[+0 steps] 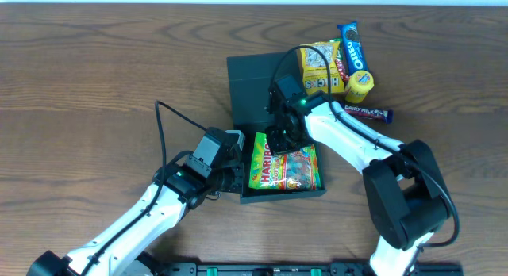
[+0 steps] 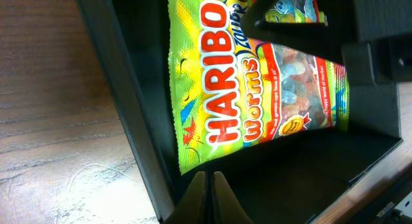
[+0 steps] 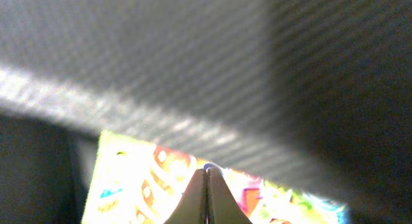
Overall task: Pack container
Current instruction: 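Hold the box with the left gripper while the right presses the bag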
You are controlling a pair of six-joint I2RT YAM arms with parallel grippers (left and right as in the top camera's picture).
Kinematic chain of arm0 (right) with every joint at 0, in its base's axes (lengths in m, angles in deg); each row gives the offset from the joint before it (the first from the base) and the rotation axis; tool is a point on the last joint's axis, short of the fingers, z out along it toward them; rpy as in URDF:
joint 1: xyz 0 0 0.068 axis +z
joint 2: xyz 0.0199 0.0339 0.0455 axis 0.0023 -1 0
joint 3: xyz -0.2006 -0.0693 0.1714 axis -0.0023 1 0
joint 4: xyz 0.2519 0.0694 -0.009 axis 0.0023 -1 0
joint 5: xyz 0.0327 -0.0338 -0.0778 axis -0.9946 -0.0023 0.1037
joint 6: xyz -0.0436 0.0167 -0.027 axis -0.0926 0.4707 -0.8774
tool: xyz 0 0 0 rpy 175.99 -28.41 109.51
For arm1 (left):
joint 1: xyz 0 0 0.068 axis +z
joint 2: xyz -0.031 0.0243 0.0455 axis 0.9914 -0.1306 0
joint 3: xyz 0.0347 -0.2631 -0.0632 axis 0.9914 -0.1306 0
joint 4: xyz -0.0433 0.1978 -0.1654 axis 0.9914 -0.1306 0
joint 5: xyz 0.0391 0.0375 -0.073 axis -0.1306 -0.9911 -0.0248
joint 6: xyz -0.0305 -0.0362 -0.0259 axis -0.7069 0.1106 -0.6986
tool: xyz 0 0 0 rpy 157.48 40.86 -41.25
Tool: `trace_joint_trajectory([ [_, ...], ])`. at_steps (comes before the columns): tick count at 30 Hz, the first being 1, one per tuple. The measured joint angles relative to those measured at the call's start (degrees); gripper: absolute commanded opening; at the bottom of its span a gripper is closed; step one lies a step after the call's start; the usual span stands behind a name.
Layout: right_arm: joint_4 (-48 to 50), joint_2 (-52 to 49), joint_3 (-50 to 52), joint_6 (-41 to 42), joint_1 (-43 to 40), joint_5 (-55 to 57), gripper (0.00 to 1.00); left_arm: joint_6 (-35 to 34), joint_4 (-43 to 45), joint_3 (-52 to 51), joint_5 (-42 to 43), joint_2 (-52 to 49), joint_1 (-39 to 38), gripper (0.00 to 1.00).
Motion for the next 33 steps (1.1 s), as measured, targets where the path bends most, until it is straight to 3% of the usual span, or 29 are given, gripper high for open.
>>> trace_joint_trajectory([
  [11,0.33,0.04,0.00,-0.63,0.00,-1.31,0.01,0.00,0.00,0.00,0.02,0.00,0.00,0.06],
  [33,12.90,0.72,6.86,-0.57,3.30,-1.73,0.01,0.00,-0.17,0.00,0.02,-0.04,0.00,0.06],
])
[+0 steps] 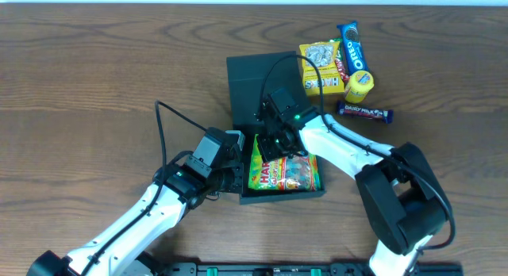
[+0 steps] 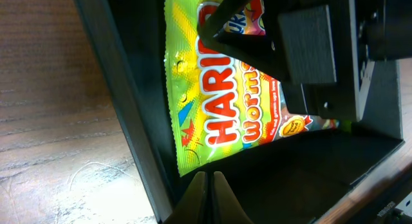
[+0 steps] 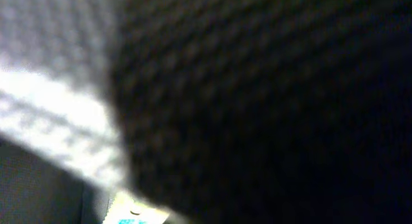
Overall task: Pack container
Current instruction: 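Hold the box with the left gripper while the right presses the bag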
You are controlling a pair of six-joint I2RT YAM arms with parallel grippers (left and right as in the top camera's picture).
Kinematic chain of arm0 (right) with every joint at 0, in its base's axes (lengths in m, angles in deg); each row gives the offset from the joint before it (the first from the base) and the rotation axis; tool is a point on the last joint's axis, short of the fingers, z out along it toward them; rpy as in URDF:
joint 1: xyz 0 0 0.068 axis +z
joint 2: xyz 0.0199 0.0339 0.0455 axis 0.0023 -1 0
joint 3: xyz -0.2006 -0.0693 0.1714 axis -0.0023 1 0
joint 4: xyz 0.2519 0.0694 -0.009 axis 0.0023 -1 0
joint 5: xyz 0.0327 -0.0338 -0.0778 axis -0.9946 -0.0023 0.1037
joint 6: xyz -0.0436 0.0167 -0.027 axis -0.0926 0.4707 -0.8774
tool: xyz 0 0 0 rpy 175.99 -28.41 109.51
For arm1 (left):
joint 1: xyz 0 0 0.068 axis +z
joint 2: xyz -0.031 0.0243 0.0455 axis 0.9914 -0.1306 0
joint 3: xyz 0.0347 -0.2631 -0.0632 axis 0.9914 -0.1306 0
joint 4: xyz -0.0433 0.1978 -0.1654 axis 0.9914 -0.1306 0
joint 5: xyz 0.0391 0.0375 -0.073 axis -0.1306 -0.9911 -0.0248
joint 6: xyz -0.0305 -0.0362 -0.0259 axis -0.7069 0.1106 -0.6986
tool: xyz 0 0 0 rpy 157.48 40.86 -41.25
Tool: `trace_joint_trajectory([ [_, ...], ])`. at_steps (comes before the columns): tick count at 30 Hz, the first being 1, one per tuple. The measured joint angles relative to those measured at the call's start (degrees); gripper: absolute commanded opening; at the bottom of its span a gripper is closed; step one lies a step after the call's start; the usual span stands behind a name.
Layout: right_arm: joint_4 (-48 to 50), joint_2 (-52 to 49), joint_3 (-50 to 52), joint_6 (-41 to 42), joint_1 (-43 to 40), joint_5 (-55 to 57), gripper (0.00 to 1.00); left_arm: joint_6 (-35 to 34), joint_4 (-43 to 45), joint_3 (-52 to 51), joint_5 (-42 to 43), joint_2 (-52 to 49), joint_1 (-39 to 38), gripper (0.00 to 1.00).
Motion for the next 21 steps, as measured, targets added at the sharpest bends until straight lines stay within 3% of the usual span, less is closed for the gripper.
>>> trace_joint_trajectory([
  [21,-5.86,0.39,-0.28,-9.94,-0.39,-7.13,0.01,0.00,-0.33,0.00,-0.02,-0.37,-0.02,0.06],
])
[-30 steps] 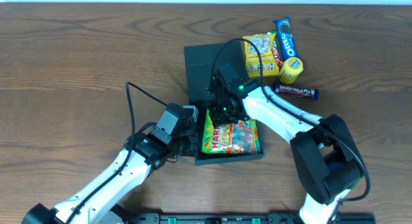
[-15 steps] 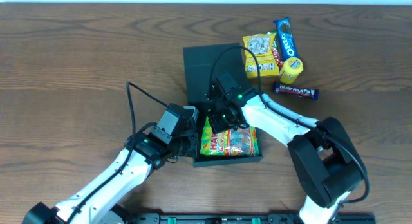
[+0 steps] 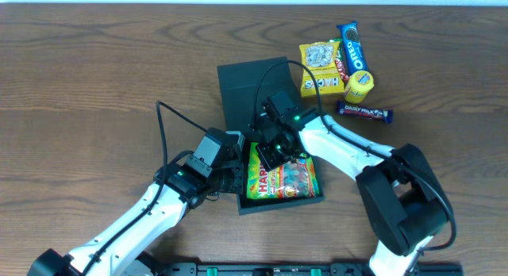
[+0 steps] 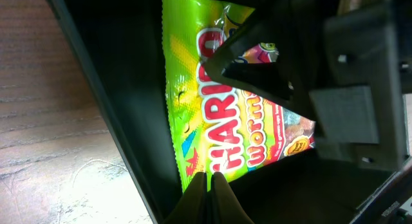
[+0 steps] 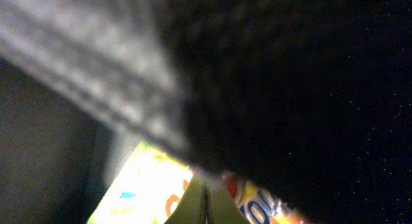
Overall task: Pack container
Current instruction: 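Hold the box with the left gripper while the right presses the bag, then lift the right gripper out of the box and move it right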
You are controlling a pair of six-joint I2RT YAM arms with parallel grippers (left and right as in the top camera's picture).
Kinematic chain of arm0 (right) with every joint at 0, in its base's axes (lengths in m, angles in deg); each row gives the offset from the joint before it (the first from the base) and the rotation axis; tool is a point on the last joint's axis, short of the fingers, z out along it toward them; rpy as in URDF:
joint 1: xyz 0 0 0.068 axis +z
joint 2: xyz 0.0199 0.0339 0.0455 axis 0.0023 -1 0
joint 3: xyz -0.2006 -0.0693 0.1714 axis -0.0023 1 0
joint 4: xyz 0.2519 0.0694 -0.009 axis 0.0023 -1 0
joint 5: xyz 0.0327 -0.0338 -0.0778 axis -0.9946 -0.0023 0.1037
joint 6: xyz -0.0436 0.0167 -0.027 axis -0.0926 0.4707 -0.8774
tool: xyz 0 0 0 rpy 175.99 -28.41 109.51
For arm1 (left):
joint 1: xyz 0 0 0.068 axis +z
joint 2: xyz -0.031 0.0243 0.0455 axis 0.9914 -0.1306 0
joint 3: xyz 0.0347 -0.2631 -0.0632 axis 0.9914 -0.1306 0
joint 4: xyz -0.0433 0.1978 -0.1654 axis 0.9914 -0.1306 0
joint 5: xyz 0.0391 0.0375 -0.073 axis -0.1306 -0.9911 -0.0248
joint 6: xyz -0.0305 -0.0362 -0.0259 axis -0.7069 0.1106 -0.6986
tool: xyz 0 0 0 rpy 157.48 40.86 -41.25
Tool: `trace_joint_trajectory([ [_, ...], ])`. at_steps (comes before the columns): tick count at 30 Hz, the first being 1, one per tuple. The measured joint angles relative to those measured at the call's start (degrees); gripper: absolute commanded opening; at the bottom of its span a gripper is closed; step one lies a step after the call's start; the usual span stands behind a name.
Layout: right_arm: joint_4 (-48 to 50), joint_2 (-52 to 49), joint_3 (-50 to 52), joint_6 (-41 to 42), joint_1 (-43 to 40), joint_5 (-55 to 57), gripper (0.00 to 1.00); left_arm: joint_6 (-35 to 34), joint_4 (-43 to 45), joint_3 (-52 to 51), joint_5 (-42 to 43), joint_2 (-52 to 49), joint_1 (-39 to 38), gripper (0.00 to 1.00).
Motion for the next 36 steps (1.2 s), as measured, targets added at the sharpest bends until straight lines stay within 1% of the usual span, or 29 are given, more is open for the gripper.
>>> trace_joint_trajectory([
  [2,-3.39,0.66,-0.68,-0.24,-0.94,-1.53,0.01,0.09,-0.68,0.28,0.00,0.00,0.00,0.06],
  [5,-6.60,3.30,-0.96,-0.22,-2.71,-2.12,0.01,1.44,-4.46,2.93,-0.11,0.15,0.00,0.06],
  [10,-8.57,13.44,-2.27,-0.22,-3.96,1.18,0.01,3.72,-11.28,10.45,-2.36,2.54,0.00,0.06],
  [14,-11.69,20.70,-3.08,0.61,-3.96,4.28,0.01,4.63,-13.99,12.61,-4.17,6.62,1.03,0.06],
  [18,-14.71,24.00,-3.13,2.36,-4.20,8.63,0.01,4.79,-17.22,12.66,-4.90,10.69,4.31,0.06],
  [23,-17.18,24.02,-3.10,3.82,-4.26,11.34,0.01,4.79,-22.16,12.66,-6.23,13.75,10.29,0.06],
  [28,-17.94,24.02,-3.10,9.05,-5.99,14.82,0.01,4.76,-21.79,11.26,-6.14,13.44,13.25,0.06],
  [31,-19.10,24.02,-3.10,12.15,-9.31,16.39,0.01,4.72,-20.90,9.01,-5.92,12.55,13.40,0.06],
  [36,-21.07,24.02,-2.97,15.72,-14.08,17.42,0.01,4.26,-16.94,5.60,-4.07,10.86,13.44,0.06],
])
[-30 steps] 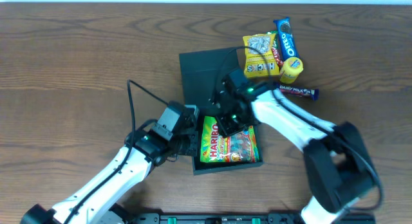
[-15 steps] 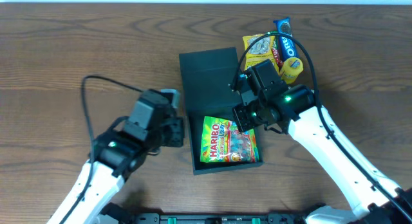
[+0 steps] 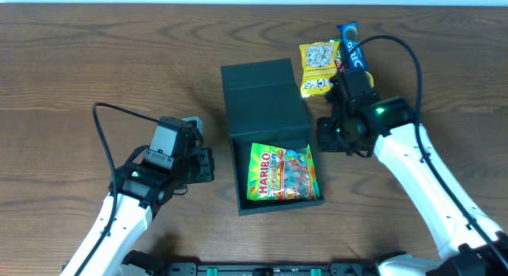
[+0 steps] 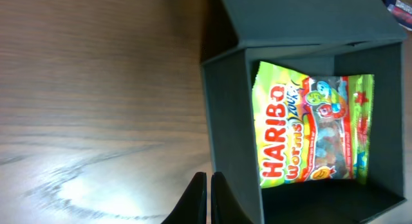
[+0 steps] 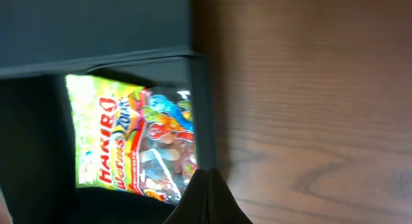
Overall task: Pack container
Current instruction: 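Lift the right gripper out of the box and move it right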
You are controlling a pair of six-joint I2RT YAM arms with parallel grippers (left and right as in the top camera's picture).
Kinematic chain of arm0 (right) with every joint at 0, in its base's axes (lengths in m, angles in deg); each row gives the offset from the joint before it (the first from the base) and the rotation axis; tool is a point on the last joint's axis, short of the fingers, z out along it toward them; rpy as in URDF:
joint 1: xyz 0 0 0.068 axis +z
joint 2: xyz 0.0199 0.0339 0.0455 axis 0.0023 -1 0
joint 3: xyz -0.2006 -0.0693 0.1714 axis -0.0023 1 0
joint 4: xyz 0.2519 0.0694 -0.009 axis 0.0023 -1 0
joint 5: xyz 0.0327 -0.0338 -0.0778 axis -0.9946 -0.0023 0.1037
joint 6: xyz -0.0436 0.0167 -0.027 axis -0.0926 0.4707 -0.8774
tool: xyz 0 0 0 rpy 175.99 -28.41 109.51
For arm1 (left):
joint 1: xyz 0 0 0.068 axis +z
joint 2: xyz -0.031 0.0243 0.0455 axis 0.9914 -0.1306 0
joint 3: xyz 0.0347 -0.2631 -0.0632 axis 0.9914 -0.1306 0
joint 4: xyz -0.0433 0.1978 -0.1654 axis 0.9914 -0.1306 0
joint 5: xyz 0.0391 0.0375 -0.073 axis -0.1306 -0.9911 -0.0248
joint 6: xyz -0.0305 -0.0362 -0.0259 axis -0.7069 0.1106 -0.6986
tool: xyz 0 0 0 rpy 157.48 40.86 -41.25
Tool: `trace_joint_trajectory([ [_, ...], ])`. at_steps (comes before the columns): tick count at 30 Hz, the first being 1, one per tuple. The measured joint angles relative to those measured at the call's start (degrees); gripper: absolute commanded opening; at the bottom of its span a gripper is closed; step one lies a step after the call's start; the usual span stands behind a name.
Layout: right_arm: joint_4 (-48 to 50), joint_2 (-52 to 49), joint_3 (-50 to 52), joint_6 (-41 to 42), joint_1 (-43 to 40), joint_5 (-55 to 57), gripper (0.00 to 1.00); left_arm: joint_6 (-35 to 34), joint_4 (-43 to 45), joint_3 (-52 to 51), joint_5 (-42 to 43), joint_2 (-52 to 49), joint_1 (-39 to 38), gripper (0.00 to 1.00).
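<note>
The black box (image 3: 274, 198) lies mid-table with its lid (image 3: 263, 92) folded back behind it. A green Haribo Worms bag (image 3: 282, 174) lies flat inside, also seen in the left wrist view as Haribo bag (image 4: 312, 137) and in the right wrist view as Haribo bag (image 5: 129, 143). My left gripper (image 3: 208, 166) hangs left of the box, shut and holding nothing; its tips (image 4: 207, 197) sit beside the box wall (image 4: 225, 121). My right gripper (image 3: 324, 136) hangs right of the box, shut and holding nothing, its tips (image 5: 206, 198) over the box's right wall (image 5: 201, 102).
Loose snacks sit at the back right of the wooden table (image 3: 95, 54): a yellow seed packet (image 3: 316, 66) and a blue Oreo pack (image 3: 352, 40), partly behind my right arm. Other snacks there are hidden by the arm.
Both grippers have left the box. The left one now hangs off its left side, the right one off its right side. The bag lies uncovered inside.
My right gripper was shut inside the box over the far end of the Haribo bag, my left shut at the box's left wall. The right then stood further left over the bag and the box was shifted slightly. Now both arms stand clear.
</note>
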Motion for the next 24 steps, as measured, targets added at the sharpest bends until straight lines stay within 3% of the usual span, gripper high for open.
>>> trace_joint_trajectory([
  [7,1.16,0.00,7.21,1.81,-2.51,-0.83,0.01,-0.87,7.10,-1.07,5.81,-7.91,0.00,0.06],
  [15,9.92,-0.04,18.40,2.25,-2.51,-6.84,0.01,-1.44,11.13,-1.11,10.34,-14.84,0.00,0.06],
  [24,10.82,-0.04,20.63,2.40,-2.08,-11.34,0.02,-1.68,16.31,-1.14,11.45,-16.00,0.07,0.06],
])
